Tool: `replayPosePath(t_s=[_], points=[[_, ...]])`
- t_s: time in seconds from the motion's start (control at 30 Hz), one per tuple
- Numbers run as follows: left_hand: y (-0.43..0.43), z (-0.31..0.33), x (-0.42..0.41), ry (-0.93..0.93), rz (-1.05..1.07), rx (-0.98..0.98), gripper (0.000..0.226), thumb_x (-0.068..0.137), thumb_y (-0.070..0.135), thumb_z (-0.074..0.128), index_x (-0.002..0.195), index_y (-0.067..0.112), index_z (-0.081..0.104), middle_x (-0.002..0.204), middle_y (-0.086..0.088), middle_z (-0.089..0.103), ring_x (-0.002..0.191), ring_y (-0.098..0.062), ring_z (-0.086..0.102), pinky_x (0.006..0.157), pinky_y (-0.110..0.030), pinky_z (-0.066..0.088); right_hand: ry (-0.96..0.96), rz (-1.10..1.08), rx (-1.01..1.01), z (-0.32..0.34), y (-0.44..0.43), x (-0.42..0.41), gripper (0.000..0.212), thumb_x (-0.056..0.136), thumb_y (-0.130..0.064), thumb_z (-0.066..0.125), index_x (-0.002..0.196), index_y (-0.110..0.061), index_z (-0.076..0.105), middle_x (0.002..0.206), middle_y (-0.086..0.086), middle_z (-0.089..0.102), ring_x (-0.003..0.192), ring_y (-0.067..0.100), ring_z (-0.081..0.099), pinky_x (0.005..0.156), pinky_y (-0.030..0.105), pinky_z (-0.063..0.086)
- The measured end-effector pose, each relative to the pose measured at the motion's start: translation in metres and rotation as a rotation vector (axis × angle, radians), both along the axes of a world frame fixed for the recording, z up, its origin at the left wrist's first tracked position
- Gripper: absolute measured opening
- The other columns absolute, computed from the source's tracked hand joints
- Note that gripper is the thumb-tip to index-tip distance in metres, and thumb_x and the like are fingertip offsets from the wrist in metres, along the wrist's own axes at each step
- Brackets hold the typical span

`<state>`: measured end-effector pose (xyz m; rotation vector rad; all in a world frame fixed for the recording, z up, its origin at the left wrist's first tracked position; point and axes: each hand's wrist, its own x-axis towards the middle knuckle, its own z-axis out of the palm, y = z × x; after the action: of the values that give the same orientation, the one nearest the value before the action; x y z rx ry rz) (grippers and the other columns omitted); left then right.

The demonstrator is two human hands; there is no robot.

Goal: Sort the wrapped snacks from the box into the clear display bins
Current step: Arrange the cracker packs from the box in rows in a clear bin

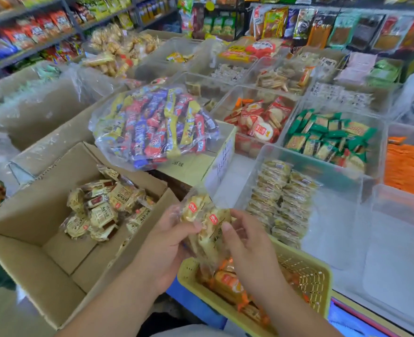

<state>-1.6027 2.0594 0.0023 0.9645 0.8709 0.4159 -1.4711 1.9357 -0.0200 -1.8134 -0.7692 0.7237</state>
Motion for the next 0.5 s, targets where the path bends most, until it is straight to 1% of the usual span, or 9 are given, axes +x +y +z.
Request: replayPosePath(t_s=[0.03, 0.07, 0.1, 0.17, 0.23, 0.3, 0.37, 0.43, 0.5], points=[[-0.001, -0.001, 0.01, 0.021, -0.025, 0.029, 0.052, 0.074, 0.015, 0.078, 0.123, 0.024, 0.065, 0.129, -0.023, 0.066, 0.118, -0.051, 0.06, 0.099, -0.074, 0.043, 0.05, 0.011, -0.011, 0.001, -0.002, 0.005, 0.074, 0.081, -0.084, 0.043, 0.141, -0.04, 0.048, 0.121, -0.016, 0.055, 0.104, -0.008, 0.055, 0.086, 0.023, 0.051], [-0.003, -0.001, 0.02, 0.045, -0.043, 0.056, 0.056, 0.07, 0.016, 0.079, 0.122, 0.03, 0.064, 0.126, -0.02, 0.068, 0.114, -0.047, 0.064, 0.096, -0.069, 0.048, 0.095, 0.024, -0.018, 0.001, -0.004, 0.01, 0.085, 0.075, -0.092, 0.038, 0.145, -0.045, 0.042, 0.131, -0.018, 0.051, 0.113, -0.009, 0.052, 0.094, 0.028, 0.051], [-0.005, -0.003, 0.03, 0.064, -0.061, 0.087, 0.06, 0.067, 0.017, 0.08, 0.121, 0.038, 0.062, 0.122, -0.014, 0.071, 0.109, -0.04, 0.068, 0.09, -0.059, 0.054, 0.121, 0.04, -0.008, 0.002, -0.004, 0.014, 0.085, 0.071, -0.097, 0.036, 0.143, -0.053, 0.039, 0.137, -0.022, 0.046, 0.119, -0.011, 0.049, 0.098, 0.028, 0.049], [-0.011, -0.008, 0.055, 0.08, -0.132, 0.123, 0.067, 0.069, 0.019, 0.077, 0.124, 0.052, 0.058, 0.117, 0.0, 0.075, 0.105, -0.024, 0.073, 0.082, -0.038, 0.057, 0.123, 0.058, -0.012, 0.002, -0.006, 0.029, 0.078, 0.068, -0.098, 0.039, 0.138, -0.066, 0.03, 0.137, -0.035, 0.038, 0.12, -0.023, 0.038, 0.093, 0.014, 0.04], [-0.015, -0.011, 0.072, 0.076, -0.164, 0.098, 0.059, 0.074, 0.027, 0.073, 0.123, 0.058, 0.06, 0.116, 0.006, 0.076, 0.104, -0.015, 0.073, 0.08, -0.028, 0.058, 0.088, 0.047, -0.028, 0.001, -0.007, 0.036, 0.096, 0.065, -0.098, 0.044, 0.148, -0.056, 0.024, 0.139, -0.035, 0.034, 0.121, -0.022, 0.035, 0.092, 0.011, 0.032], [-0.017, -0.012, 0.095, 0.078, -0.197, 0.059, 0.043, 0.073, 0.045, 0.072, 0.113, 0.06, 0.065, 0.116, 0.014, 0.075, 0.106, -0.01, 0.073, 0.079, -0.026, 0.058, 0.103, -0.023, -0.034, -0.002, -0.01, 0.051, 0.099, 0.064, -0.097, 0.051, 0.148, -0.051, 0.026, 0.136, -0.038, 0.039, 0.122, -0.018, 0.041, 0.096, 0.014, 0.036], [-0.019, -0.017, 0.118, 0.111, -0.226, 0.083, 0.04, 0.071, 0.053, 0.072, 0.111, 0.058, 0.066, 0.118, 0.015, 0.074, 0.109, -0.01, 0.071, 0.082, -0.029, 0.058, 0.122, -0.106, -0.016, -0.007, -0.012, 0.069, 0.084, 0.065, -0.091, 0.059, 0.137, -0.057, 0.032, 0.119, -0.051, 0.045, 0.112, -0.028, 0.043, 0.087, 0.006, 0.041], [-0.019, -0.022, 0.139, 0.154, -0.253, 0.14, 0.051, 0.068, 0.046, 0.071, 0.119, 0.049, 0.064, 0.119, 0.007, 0.073, 0.11, -0.018, 0.071, 0.092, -0.042, 0.056, 0.139, -0.165, -0.021, -0.014, -0.014, 0.088, 0.073, 0.066, -0.083, 0.065, 0.13, -0.061, 0.037, 0.113, -0.053, 0.048, 0.107, -0.03, 0.045, 0.082, 0.008, 0.043], [-0.015, -0.029, 0.155, 0.186, -0.246, 0.145, 0.055, 0.062, 0.035, 0.071, 0.116, 0.046, 0.066, 0.113, -0.002, 0.074, 0.102, -0.024, 0.072, 0.092, -0.049, 0.055, 0.128, -0.191, -0.032, -0.023, -0.018, 0.106, 0.07, 0.07, -0.076, 0.066, 0.133, -0.054, 0.044, 0.118, -0.042, 0.055, 0.11, -0.021, 0.051, 0.088, 0.014, 0.045]])
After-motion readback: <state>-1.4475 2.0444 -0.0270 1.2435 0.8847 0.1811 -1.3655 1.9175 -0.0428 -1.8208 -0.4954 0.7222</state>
